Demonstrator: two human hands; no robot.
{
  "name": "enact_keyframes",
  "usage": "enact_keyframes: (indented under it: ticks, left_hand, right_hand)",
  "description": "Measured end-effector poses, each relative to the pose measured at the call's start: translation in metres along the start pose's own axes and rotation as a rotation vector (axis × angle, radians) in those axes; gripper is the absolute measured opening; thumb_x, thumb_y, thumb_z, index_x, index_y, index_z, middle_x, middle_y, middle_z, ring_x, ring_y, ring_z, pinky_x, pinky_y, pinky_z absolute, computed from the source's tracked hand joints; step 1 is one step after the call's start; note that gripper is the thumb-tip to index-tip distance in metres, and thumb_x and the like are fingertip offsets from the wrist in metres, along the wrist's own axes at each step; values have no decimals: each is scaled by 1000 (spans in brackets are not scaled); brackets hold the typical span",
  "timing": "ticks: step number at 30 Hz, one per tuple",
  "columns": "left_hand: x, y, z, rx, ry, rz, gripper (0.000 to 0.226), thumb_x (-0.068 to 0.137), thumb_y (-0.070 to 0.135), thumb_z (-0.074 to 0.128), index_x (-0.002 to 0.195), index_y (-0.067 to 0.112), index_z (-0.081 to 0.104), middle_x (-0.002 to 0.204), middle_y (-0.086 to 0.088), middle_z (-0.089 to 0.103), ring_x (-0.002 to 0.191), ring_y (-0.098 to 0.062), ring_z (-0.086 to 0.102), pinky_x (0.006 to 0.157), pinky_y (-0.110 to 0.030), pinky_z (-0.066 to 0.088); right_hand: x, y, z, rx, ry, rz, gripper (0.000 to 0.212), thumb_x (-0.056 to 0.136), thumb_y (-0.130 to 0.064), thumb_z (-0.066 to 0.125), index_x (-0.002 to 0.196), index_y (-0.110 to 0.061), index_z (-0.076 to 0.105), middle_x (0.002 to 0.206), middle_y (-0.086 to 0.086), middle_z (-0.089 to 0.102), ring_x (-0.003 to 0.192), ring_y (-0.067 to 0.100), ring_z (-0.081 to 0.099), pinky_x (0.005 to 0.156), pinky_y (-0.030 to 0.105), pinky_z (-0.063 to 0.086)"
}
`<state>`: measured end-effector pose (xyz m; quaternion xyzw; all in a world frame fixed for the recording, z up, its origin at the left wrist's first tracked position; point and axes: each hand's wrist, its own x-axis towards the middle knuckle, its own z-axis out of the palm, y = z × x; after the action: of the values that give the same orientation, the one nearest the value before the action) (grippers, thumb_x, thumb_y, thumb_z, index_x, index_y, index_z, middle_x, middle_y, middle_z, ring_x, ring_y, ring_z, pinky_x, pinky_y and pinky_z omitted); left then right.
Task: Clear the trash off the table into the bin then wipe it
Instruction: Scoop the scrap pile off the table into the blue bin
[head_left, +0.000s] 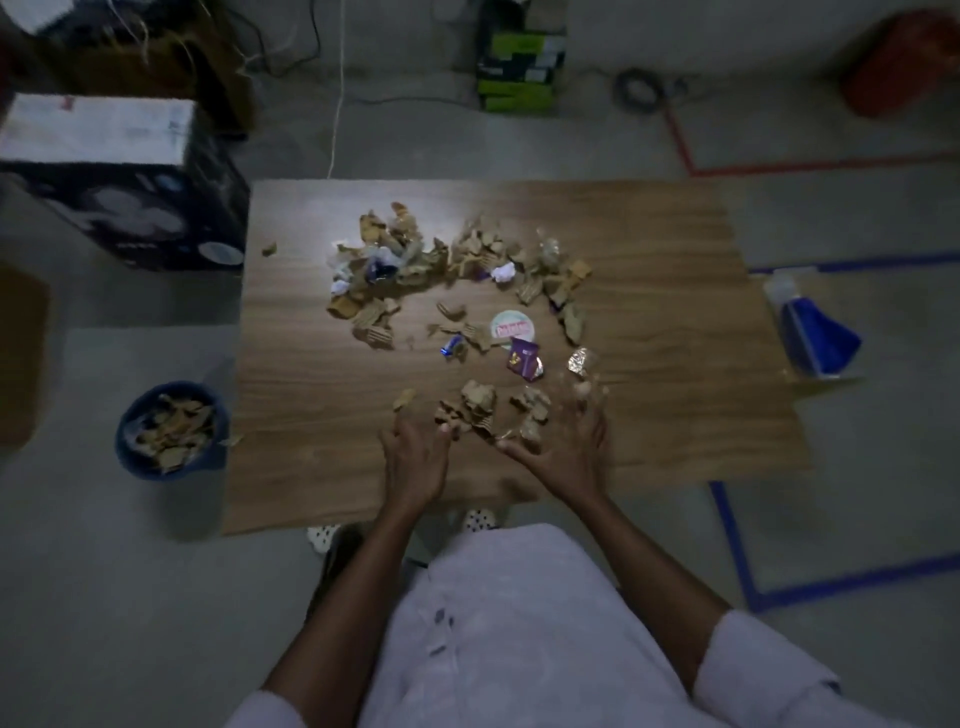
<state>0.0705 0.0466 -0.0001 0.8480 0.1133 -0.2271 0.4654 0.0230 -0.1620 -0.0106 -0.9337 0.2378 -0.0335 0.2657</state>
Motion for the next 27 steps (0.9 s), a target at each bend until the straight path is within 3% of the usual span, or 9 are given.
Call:
enact_keyframes:
  ticks: [2,4,7,9,12,16,20,24,27]
  left_hand:
    - [1,6,17,4,-24,-191,73,100,45,55,156,7,26,160,-23,17,142,-43,30,114,-48,36]
    - [3,15,28,-10,-19,-226,60,104,34,50,152,3,32,159,-24,19,141,-46,23,116,-50,29]
    - [9,24,39,2,-40,-237,54,99,28,58,145,5,41,154,-24,25,137,-44,31,115,-48,31]
    - [18,26,42,-73,-43,-245,74,83,47,70,144,14,45,152,-20,32,136,-39,40,112,-46,39]
    - [56,-8,55,-227,-102,-188,93,60,77,75,138,30,57,141,-4,59,131,-27,55,110,-51,45]
    - [69,38,36,-390,-127,-85,87,69,47,78,146,17,51,137,-2,64,127,-17,60,111,-41,46]
    - [98,62,20,-438,-133,-62,92,71,47,79,151,16,45,149,-4,55,134,-18,54,113,-42,45]
    - [105,62,-6,-258,313,93,48,90,37,67,132,12,63,131,-8,64,121,-27,59,105,-45,47]
    - [97,31,-15,-78,573,22,69,87,56,51,138,10,56,141,-16,55,133,-34,45,118,-45,28]
  right_hand:
    - [-4,20,6,47,-33,183,143,45,-89,77,158,-47,-1,169,15,-5,157,30,-6,126,47,8]
    - [-2,28,16,14,-79,239,150,40,-97,69,157,-46,-10,169,16,-14,157,33,-14,126,48,1]
    - [3,23,36,-122,-114,172,153,45,-107,51,163,-29,-9,168,22,-18,155,38,-21,127,52,-2]
    - [10,11,46,-151,-104,112,147,53,-107,43,164,-23,-6,167,26,-14,155,41,-17,127,54,-1]
    - [35,-17,58,-146,-104,36,130,66,-94,39,164,-21,-4,166,31,-6,155,47,-8,126,56,3]
    - [80,-61,79,-170,-132,-3,112,83,-75,50,163,-17,-4,167,30,-2,155,46,-2,126,55,7]
    - [121,-94,96,-41,-219,-84,95,95,-57,53,165,-20,0,170,18,-12,157,34,-12,126,54,5]
    - [142,-106,76,316,-104,-198,94,86,-49,66,163,-24,18,171,12,-8,159,28,-5,126,44,13]
    - [131,-71,53,366,98,-28,94,82,-47,74,160,-27,25,171,11,3,158,26,9,125,40,23]
